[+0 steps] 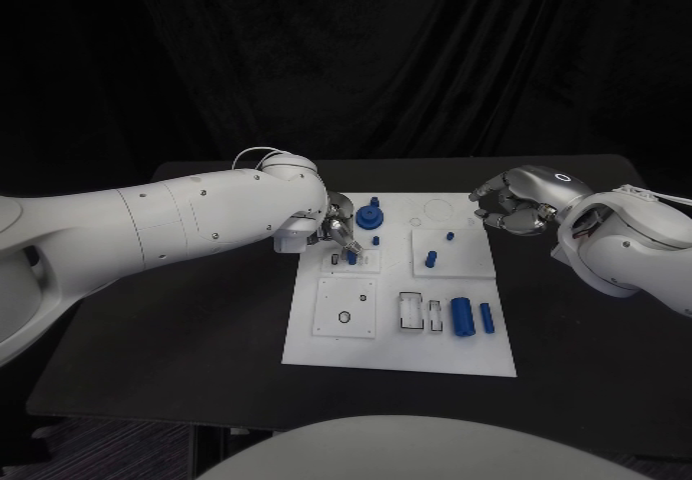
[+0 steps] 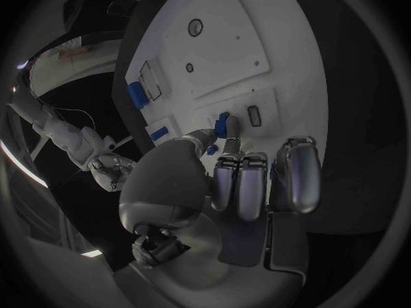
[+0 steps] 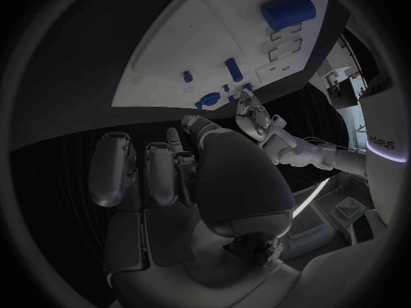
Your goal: Assemble the parts on the task board
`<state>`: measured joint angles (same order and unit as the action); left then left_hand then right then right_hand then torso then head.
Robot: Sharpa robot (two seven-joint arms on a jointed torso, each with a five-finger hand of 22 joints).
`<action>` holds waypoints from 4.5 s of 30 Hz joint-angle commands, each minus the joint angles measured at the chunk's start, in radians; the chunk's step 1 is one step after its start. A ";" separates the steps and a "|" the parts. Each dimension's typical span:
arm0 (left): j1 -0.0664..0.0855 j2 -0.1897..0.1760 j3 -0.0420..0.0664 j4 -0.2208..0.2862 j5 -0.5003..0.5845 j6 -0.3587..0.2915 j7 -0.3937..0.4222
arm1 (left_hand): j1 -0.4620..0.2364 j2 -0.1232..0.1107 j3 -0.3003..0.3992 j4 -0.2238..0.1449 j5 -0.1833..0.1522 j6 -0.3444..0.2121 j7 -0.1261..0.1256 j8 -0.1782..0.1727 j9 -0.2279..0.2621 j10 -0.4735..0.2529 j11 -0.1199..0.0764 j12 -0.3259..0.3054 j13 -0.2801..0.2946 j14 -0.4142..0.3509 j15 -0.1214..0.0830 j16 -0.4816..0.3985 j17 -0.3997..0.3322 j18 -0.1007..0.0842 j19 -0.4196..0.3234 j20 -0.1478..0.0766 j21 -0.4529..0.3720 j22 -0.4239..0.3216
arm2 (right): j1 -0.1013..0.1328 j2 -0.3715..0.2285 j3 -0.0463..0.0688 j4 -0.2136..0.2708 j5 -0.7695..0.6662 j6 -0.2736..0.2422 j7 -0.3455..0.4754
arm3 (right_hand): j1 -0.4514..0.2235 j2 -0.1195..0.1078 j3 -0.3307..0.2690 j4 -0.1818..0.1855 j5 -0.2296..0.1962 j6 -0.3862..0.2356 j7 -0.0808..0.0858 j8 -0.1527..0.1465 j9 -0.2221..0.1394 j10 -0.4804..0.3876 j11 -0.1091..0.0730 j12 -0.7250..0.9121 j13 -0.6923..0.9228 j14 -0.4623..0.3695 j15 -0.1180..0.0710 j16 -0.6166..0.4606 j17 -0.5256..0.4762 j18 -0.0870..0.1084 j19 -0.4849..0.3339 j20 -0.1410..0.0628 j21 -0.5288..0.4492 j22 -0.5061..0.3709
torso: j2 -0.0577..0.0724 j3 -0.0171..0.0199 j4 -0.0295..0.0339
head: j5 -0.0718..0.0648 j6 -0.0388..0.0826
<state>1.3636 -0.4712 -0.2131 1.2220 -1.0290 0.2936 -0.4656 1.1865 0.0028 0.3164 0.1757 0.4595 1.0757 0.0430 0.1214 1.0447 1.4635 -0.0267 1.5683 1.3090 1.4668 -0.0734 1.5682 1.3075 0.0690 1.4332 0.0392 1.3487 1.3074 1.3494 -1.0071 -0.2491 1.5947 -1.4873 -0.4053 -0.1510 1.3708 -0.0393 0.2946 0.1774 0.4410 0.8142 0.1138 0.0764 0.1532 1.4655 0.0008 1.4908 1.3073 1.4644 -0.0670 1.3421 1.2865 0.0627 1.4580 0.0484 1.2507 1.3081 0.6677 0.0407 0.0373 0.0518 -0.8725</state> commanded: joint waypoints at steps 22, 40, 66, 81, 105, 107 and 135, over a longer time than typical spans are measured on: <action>-0.011 -0.126 0.001 0.168 0.007 -0.298 0.033 | -0.030 -0.026 0.083 -0.030 -0.007 -0.006 -0.008 0.011 0.019 0.107 -0.008 0.003 0.262 0.104 -0.008 0.003 0.263 -0.004 0.002 -0.009 -0.012 0.119 | -0.002 -0.013 0.001 0.002 -0.003 0.018 -0.031 | -0.008 -0.005 0.009 -0.004 0.003 0.005 -0.003 -0.006 -0.002 0.014 0.007 -0.010 0.167 0.040 0.007 -0.010 -0.006 0.009 -0.007 0.001 -0.015 0.164 | 0.000 -0.0015 0.0034 | -0.003 0.000; -0.112 -0.219 0.001 0.284 -0.145 -0.722 0.189 | -0.044 -0.032 0.100 -0.031 0.011 -0.014 -0.004 0.011 0.025 0.107 -0.004 0.003 0.262 0.104 -0.006 0.003 0.263 -0.003 -0.001 -0.007 -0.018 0.117 | -0.002 -0.020 0.000 0.004 -0.003 0.017 -0.028 | -0.010 -0.007 0.011 -0.005 0.004 0.003 -0.003 -0.007 -0.003 0.012 0.006 -0.012 0.165 0.039 0.007 -0.013 -0.009 0.010 -0.008 0.001 -0.018 0.164 | -0.003 0.0015 0.0040 | 0.002 0.000; -0.180 -0.226 0.001 0.279 -0.209 -0.773 0.194 | -0.052 -0.034 0.104 -0.023 -0.004 -0.013 -0.004 0.012 0.027 0.107 -0.004 0.003 0.262 0.104 -0.005 0.003 0.263 -0.003 0.001 -0.006 -0.017 0.119 | -0.002 -0.027 0.000 0.008 0.005 0.017 -0.032 | -0.012 -0.010 0.012 -0.005 0.004 0.003 -0.004 -0.007 -0.004 0.011 0.006 -0.013 0.164 0.038 0.006 -0.014 -0.009 0.009 -0.008 0.001 -0.018 0.164 | -0.001 0.0005 0.0019 | 0.007 0.000; -0.197 -0.238 0.001 0.282 -0.209 -0.765 0.186 | -0.053 -0.033 0.105 -0.022 -0.005 -0.012 -0.004 0.013 0.027 0.107 -0.004 0.003 0.262 0.104 -0.005 0.003 0.263 -0.003 0.001 -0.006 -0.017 0.120 | -0.002 -0.027 0.000 0.009 0.005 0.016 -0.033 | -0.012 -0.010 0.012 -0.005 0.004 0.003 -0.004 -0.007 -0.004 0.011 0.006 -0.013 0.164 0.038 0.006 -0.014 -0.009 0.009 -0.008 0.001 -0.018 0.164 | 0.000 -0.0002 0.0011 | 0.006 0.000; -0.210 -0.234 0.001 0.271 -0.209 -0.754 0.193 | -0.054 -0.032 0.107 -0.019 -0.008 -0.011 -0.004 0.014 0.028 0.107 -0.005 0.003 0.262 0.104 -0.006 0.003 0.263 -0.003 0.001 -0.006 -0.018 0.120 | -0.002 -0.026 0.000 0.010 0.005 0.018 -0.032 | -0.013 -0.010 0.014 -0.005 0.004 0.003 -0.005 -0.007 -0.004 0.011 0.005 -0.013 0.164 0.038 0.006 -0.014 -0.009 0.010 -0.008 0.000 -0.019 0.163 | 0.000 -0.0007 0.0006 | 0.006 0.000; -0.210 -0.232 0.001 0.269 -0.209 -0.753 0.194 | -0.054 -0.032 0.107 -0.019 -0.008 -0.011 -0.004 0.014 0.028 0.107 -0.005 0.003 0.262 0.104 -0.006 0.003 0.263 -0.003 0.001 -0.006 -0.018 0.120 | -0.002 -0.026 0.000 0.010 0.005 0.018 -0.032 | -0.013 -0.010 0.014 -0.005 0.004 0.003 -0.005 -0.007 -0.004 0.011 0.005 -0.013 0.164 0.038 0.006 -0.014 -0.009 0.010 -0.008 0.000 -0.019 0.163 | 0.000 -0.0007 0.0011 | 0.005 0.000; -0.216 -0.219 0.001 0.261 -0.209 -0.729 0.184 | -0.058 -0.035 0.109 -0.014 -0.033 -0.014 -0.004 0.013 0.029 0.107 -0.004 0.003 0.262 0.104 -0.006 0.003 0.263 -0.003 0.002 -0.006 -0.018 0.121 | -0.002 -0.029 0.000 0.011 0.005 0.019 -0.032 | -0.016 -0.011 0.017 -0.005 0.004 0.003 -0.004 -0.007 -0.005 0.010 0.005 -0.015 0.163 0.038 0.006 -0.016 -0.011 0.010 -0.008 0.000 -0.021 0.163 | 0.001 -0.0009 -0.0007 | 0.005 0.000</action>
<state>1.1530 -0.6914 -0.2102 1.4811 -1.2384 -0.4549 -0.2857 1.1333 -0.0335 0.4240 0.1602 0.4289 1.0628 0.0450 0.1316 1.0748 1.4669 -0.0300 1.5683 1.3094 1.4668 -0.0733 1.5682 1.3075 0.0690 1.4369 0.0358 1.3357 1.3074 1.3492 -1.0342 -0.2492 1.6041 -1.4797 -0.3894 -0.1682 1.3629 -0.0472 0.3051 0.1723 0.4409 0.8142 0.1138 0.0728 0.1491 1.4655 0.0008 1.4792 1.3073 1.4644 -0.0670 1.3318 1.2760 0.0624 1.4580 0.0483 1.2359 1.3073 0.6688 0.0398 0.0374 0.0556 -0.8725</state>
